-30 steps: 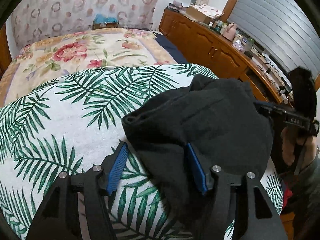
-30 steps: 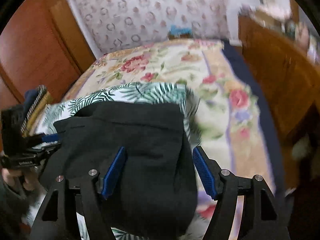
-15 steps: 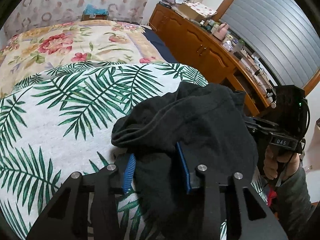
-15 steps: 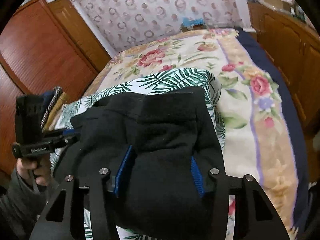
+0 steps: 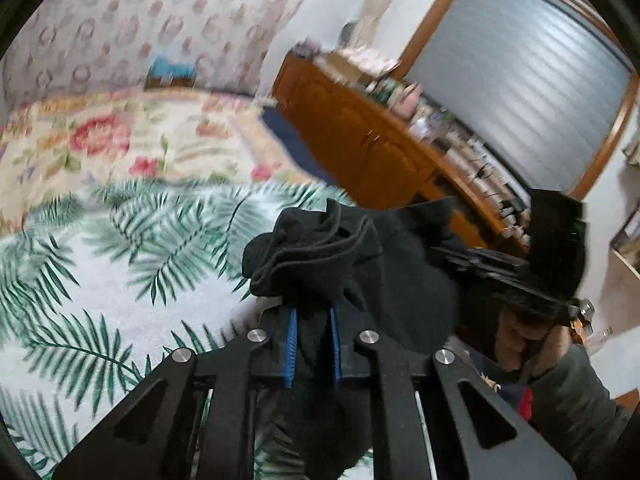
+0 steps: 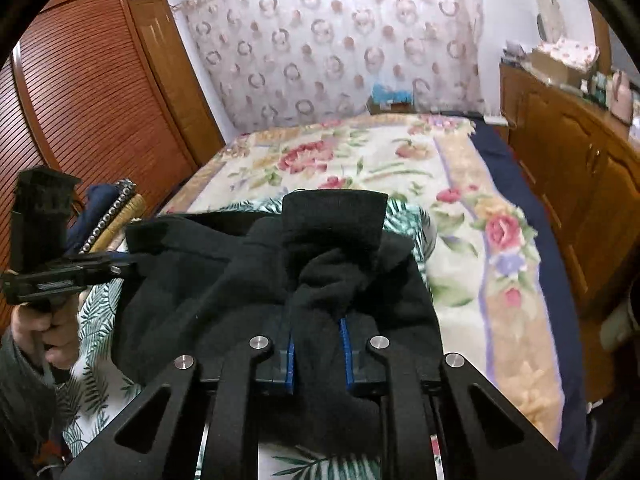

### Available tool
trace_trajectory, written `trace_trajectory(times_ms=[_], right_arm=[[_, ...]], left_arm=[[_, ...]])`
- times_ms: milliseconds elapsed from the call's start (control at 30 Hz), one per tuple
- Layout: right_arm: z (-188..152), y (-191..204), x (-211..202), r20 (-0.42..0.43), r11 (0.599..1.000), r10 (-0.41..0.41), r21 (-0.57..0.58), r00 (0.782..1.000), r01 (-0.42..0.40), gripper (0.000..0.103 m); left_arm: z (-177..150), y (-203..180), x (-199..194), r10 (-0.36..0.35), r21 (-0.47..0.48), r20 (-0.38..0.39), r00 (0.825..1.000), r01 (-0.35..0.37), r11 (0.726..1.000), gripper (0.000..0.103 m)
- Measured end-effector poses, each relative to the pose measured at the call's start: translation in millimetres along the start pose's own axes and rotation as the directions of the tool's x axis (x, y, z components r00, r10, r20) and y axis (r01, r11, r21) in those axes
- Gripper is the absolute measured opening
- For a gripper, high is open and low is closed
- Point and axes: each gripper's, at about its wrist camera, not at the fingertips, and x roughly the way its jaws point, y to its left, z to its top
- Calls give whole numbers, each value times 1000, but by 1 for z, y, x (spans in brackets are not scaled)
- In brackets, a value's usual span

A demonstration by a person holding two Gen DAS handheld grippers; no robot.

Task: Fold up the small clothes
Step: 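Grasp the folded shirt bundle with both grippers and lift it, then carry the shirt bundle with both grippers toward the pillow by the wardrobe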

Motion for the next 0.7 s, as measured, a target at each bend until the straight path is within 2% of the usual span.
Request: trace_trajectory(times_ms=[167, 300, 433, 600, 700], right_arm=[[9, 23, -21, 62, 999, 16, -44, 998, -13, 16], [15, 50, -27, 102, 994, 54, -98, 993, -44, 16], [35, 90, -17, 119, 981, 119, -169, 986, -98, 16], [65, 144, 8, 135, 950, 218, -257, 967, -178, 16], [90, 172, 23, 159, 931, 282, -283, 946, -230, 16]], left_arm=[[9, -21, -56, -3, 79, 107, 994, -5, 997, 14], [12, -13, -97, 32, 96, 166, 986, -48, 994, 14], [10, 12, -136, 92, 79, 213, 973, -111, 991, 14], [17, 44, -193, 189, 62, 272, 944, -214, 975, 13], [28, 57, -231, 256, 61, 312, 915, -288, 956, 13]])
